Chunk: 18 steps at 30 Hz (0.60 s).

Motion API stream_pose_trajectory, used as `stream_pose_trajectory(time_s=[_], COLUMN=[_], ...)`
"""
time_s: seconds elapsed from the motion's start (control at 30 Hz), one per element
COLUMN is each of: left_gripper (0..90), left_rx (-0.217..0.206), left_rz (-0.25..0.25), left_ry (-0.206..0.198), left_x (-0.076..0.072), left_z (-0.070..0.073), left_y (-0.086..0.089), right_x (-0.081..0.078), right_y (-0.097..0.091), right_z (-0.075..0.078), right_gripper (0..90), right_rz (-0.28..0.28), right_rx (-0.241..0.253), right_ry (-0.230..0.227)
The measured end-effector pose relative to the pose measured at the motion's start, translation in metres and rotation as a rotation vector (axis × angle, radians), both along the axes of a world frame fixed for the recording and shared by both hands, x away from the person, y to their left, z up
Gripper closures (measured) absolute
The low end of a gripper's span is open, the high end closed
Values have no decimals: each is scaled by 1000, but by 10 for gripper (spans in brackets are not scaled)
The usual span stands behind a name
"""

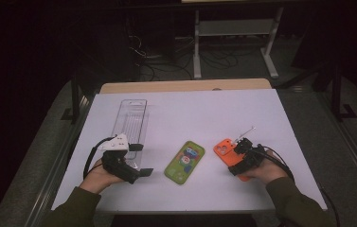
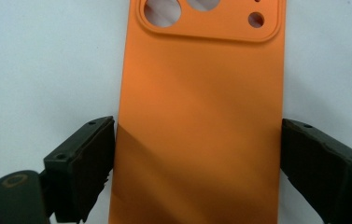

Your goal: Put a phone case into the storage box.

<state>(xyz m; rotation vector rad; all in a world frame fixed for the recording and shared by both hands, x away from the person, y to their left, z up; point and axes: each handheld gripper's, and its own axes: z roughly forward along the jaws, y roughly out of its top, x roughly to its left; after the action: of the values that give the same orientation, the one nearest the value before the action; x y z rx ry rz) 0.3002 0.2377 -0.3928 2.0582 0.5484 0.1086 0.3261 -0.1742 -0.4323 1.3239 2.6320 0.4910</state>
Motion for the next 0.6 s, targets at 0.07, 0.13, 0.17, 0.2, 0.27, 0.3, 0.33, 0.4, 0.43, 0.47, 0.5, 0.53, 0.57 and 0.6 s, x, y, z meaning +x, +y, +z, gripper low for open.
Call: stream_pose_trajectory(time_s=[0.07,0.13,0.17,0.2,0.27,0.3,0.33,0.4,0.43,0.47,0.5,0.53,0.57,0.6], left_gripper=[4,4,4,4,4,4,4,4,4,4,4,4,4,4], left_rx=[-1,1,1,6,7,6,5,6,9,9,9,11,11,11], left_rz=[1,1,1,-2,-2,-2,-2,-2,-4,-3,-3,-4,-4,-4], left_ry=[1,1,1,0,2,1,2,2,-2,-1,-1,-2,-2,-2], left_x=[0,0,0,0,-1,-1,-1,-1,-1,-1,-1,-1,-1,-1], left_z=[0,0,0,0,0,-1,-1,-1,-1,-1,-1,-1,-1,-1], left_y=[0,0,0,0,-1,-1,-2,-2,-2,-2,-2,-2,-2,-2], right_x=[0,1,1,1,0,-1,-1,-1,-1,-1,-1,-1,-1,-1], right_y=[-1,-3,-3,-3,-4,-4,-4,-5,-5,-5,-5,-5,-5,-5], right_z=[-1,-2,-2,-2,-3,-3,-3,-2,-2,-2,-2,-2,-2,-2], right_gripper=[115,114,114,114,116,120,128,146,149,150,151,151,152,152], right_rz=[-1,-6,-6,-10,-11,-11,-11,-16,-17,-17,-16,-18,-17,-17], right_rx=[9,22,22,23,32,32,35,35,35,36,37,36,34,34], right_ry=[7,15,15,15,6,3,0,-3,-2,-3,-4,-4,-3,-3])
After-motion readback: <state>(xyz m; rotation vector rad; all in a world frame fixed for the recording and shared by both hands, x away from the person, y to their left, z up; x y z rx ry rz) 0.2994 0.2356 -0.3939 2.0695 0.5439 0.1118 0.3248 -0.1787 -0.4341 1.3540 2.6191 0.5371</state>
